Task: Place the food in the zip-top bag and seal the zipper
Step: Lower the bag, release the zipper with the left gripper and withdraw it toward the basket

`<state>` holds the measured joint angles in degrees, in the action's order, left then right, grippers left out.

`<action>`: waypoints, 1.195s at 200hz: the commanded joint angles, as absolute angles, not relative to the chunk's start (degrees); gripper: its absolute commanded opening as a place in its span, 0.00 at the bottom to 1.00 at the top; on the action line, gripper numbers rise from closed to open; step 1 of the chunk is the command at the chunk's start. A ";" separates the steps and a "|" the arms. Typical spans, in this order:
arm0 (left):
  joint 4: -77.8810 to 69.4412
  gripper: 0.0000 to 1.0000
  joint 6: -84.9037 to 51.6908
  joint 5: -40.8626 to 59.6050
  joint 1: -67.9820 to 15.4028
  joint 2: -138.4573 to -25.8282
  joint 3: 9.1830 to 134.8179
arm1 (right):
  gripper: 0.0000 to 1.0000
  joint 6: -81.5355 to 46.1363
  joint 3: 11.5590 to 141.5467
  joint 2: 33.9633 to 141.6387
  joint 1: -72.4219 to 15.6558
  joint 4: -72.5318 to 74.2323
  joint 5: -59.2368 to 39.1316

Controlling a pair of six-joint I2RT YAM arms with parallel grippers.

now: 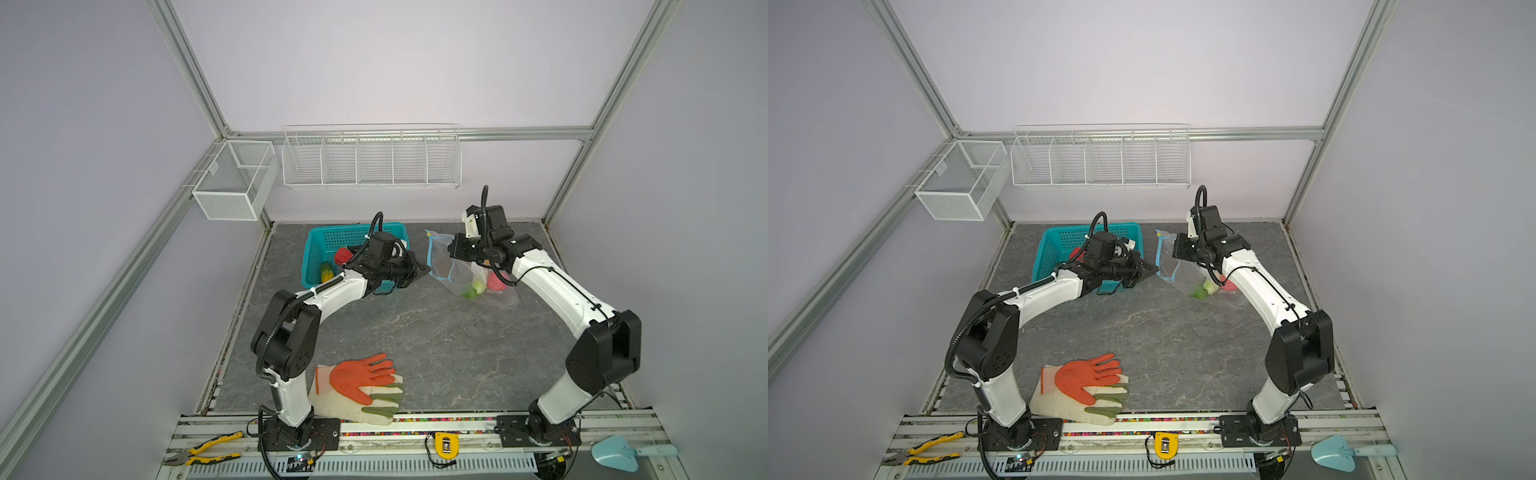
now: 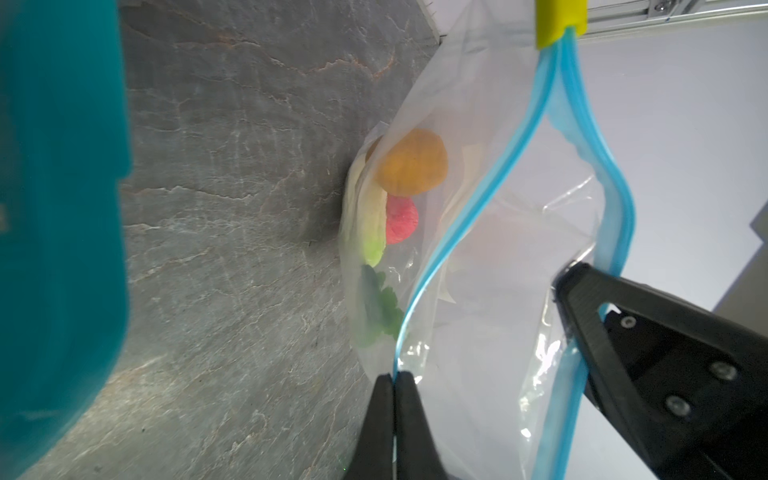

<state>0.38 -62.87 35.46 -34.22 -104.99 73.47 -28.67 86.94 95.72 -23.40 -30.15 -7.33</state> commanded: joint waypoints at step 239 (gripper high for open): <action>33.05 0.47 -39.25 18.06 -26.11 -99.05 87.67 | 0.07 -28.57 90.18 99.89 -26.16 -29.58 -8.97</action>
